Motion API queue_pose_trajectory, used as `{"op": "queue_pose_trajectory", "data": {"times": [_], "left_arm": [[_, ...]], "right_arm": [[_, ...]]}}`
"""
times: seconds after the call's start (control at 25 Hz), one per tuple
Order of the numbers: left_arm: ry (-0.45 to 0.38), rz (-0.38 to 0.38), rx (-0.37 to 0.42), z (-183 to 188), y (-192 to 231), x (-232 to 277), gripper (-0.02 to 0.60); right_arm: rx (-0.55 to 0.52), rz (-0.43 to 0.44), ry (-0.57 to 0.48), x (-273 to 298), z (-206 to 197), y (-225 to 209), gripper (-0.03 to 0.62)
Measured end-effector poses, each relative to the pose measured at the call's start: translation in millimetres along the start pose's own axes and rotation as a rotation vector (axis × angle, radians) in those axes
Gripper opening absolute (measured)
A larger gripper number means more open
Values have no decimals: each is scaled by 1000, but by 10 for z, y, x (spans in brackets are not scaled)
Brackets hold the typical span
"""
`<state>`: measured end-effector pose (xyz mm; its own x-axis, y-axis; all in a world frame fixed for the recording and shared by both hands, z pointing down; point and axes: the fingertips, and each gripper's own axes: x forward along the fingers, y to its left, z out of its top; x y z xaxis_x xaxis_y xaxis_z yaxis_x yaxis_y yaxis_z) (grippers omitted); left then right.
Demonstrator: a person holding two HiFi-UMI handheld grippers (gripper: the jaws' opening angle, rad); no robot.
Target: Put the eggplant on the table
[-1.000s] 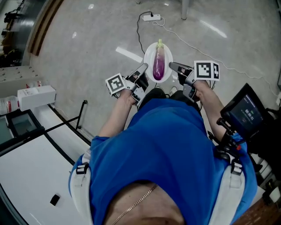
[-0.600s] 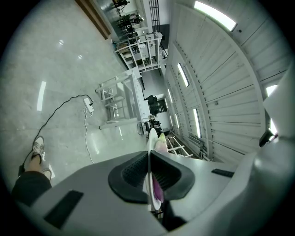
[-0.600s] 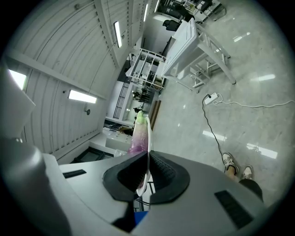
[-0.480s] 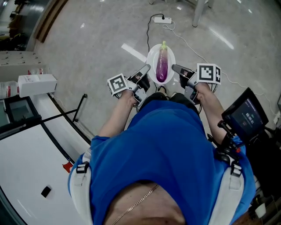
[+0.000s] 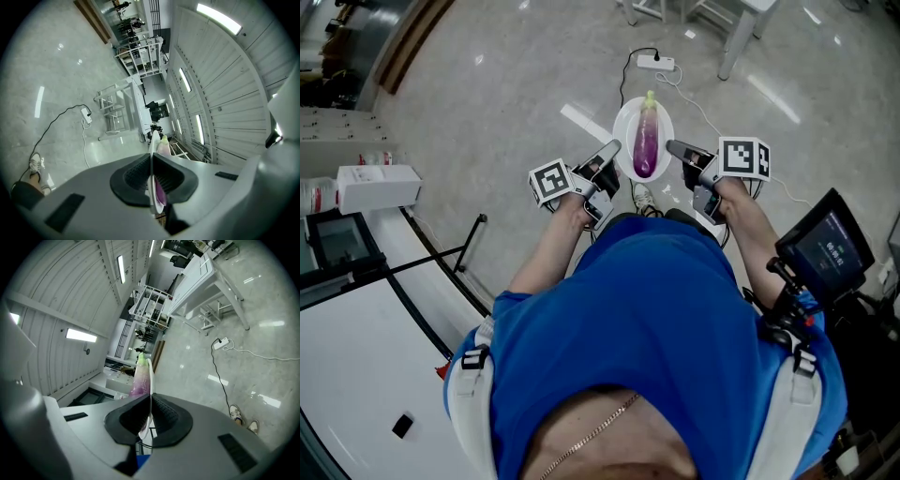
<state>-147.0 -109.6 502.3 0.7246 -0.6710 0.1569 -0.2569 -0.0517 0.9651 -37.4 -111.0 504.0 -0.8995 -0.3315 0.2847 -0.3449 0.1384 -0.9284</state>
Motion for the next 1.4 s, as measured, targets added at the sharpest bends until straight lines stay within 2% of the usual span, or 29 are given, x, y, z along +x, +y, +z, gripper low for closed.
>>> {"op": "queue_pose_trajectory", "data": {"times": [0.28,0.4,0.6,0.76,0.88,1.08,1.2,1.4], "left_arm": [[4,2,0,5,23,29,25],[-1,-8,-2,7,-6,36,25],[-14,-13,8,16,-44,40,25],[-22,11,8,0,1,20,25],[-23,-9,3,-21,-23,48,25],[-30,10,6,-13,-4,14,25],[-43,-16,1,-7,-56,1,25],[-56,2,11,5,-13,-66,25]], "right_arm": [[-3,-16,-9,-12,18,-48,11],[-13,-55,-5,-39,26,-90,11],[-1,0,-12,-6,39,-14,11],[-1,-4,-9,-14,28,-27,11],[0,-10,-9,-33,27,-47,11],[-14,-16,-3,-37,28,-23,11],[-19,-6,3,-10,20,11,11],[-35,-3,19,17,5,57,11]]}}
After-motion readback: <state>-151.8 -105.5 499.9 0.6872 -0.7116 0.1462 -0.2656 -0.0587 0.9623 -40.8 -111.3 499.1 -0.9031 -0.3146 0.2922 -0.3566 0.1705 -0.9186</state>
